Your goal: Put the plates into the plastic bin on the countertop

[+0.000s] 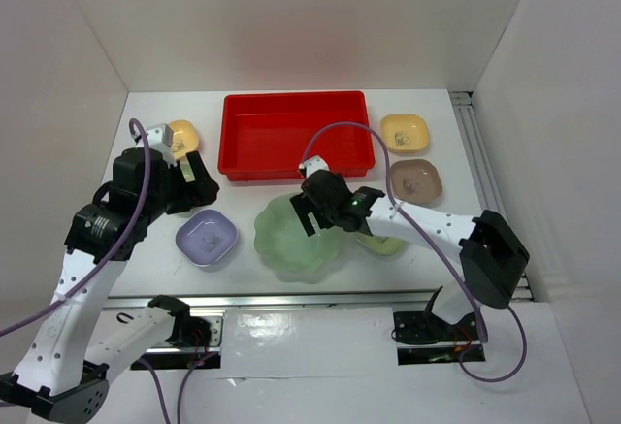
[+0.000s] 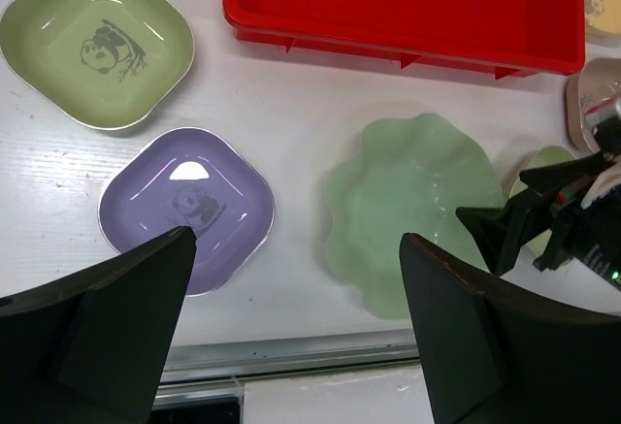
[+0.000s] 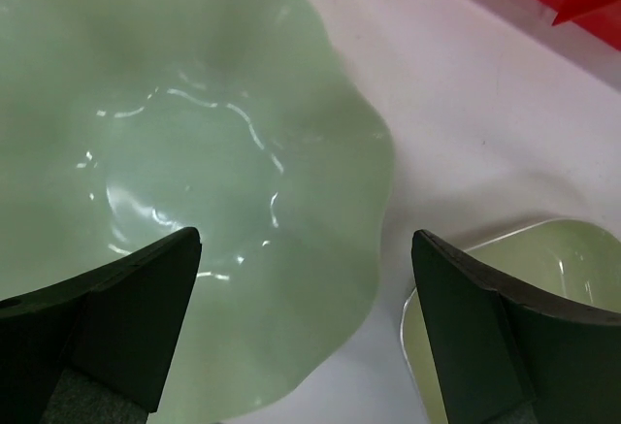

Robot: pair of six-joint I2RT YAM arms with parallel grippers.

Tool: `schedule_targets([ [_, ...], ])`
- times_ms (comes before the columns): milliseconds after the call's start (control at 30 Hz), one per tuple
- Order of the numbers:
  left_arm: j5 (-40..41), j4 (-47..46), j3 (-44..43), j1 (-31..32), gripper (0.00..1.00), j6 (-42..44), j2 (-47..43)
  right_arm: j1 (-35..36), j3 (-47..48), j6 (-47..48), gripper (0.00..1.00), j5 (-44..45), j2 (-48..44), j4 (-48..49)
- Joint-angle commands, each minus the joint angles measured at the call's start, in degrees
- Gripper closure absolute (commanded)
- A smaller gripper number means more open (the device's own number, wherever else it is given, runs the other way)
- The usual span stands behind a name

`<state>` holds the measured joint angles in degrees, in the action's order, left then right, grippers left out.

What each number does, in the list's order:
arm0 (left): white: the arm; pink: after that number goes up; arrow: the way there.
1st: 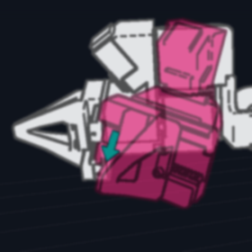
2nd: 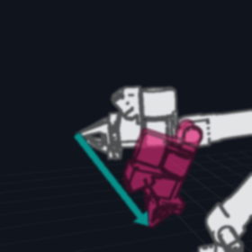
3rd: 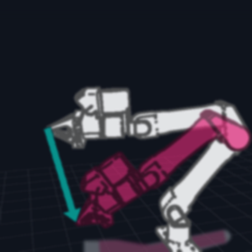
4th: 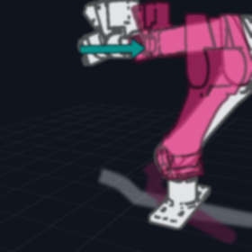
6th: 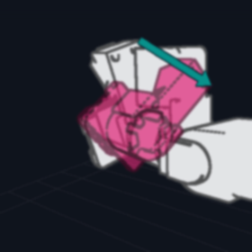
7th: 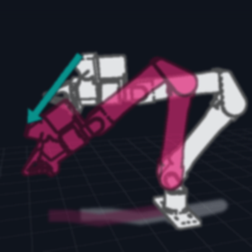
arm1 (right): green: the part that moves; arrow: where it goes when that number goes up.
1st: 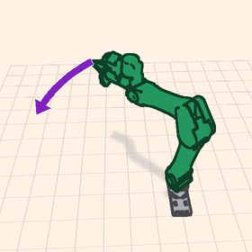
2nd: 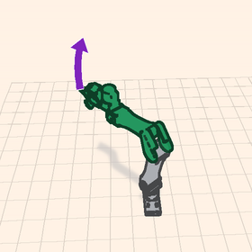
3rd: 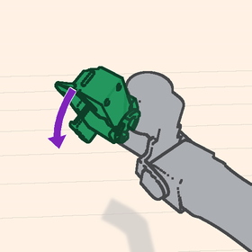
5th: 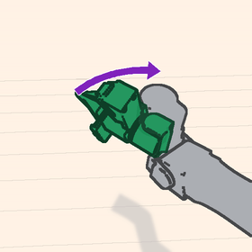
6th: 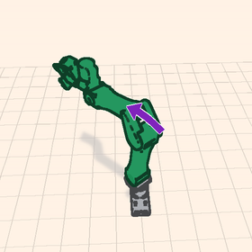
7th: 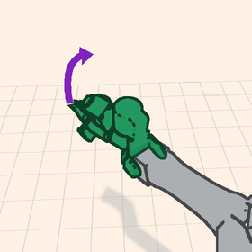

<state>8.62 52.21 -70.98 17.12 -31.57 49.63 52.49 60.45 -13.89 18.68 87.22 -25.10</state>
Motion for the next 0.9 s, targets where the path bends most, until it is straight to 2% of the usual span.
schedule_targets([
  [0,-0.8,-2.3,0.3,0.4,0.00,1.8,-1.6,-2.9,-1.4,1.2,0.04,-1.9,-0.6,7.1],
  [67,-0.8,-2.8,0.8,0.4,0.00,1.8,-2.2,-5.2,-3.3,1.8,0.04,-4.2,-0.6,7.9],
  [300,-0.3,-2.8,0.8,1.0,0.00,1.8,-2.2,-9.2,-7.4,1.8,0.15,-11.7,-0.6,11.6],
  [433,-0.3,-2.8,0.8,1.5,0.00,1.8,-2.2,-9.7,-7.9,2.3,0.27,-14.7,0.5,12.2],
  [567,0.3,-2.8,0.8,1.5,0.00,1.8,-2.2,-10.9,-8.4,2.3,0.35,-16.3,0.5,13.5],
  [600,0.9,-2.8,0.8,1.5,0.00,1.8,-2.2,-10.9,-8.9,2.3,0.42,-16.9,1.0,13.5],
  [633,0.9,-2.8,0.8,1.5,0.00,1.8,-2.2,-11.6,-8.9,2.3,0.45,-16.9,1.0,13.5],
  [800,1.5,-2.8,0.3,1.5,0.00,1.8,-2.2,-12.7,-8.9,1.2,0.54,-17.5,1.5,13.5],
  [867,2.0,-2.8,0.3,2.0,0.00,1.8,-2.2,-13.2,-9.5,0.7,0.65,-16.8,1.5,13.5],
])
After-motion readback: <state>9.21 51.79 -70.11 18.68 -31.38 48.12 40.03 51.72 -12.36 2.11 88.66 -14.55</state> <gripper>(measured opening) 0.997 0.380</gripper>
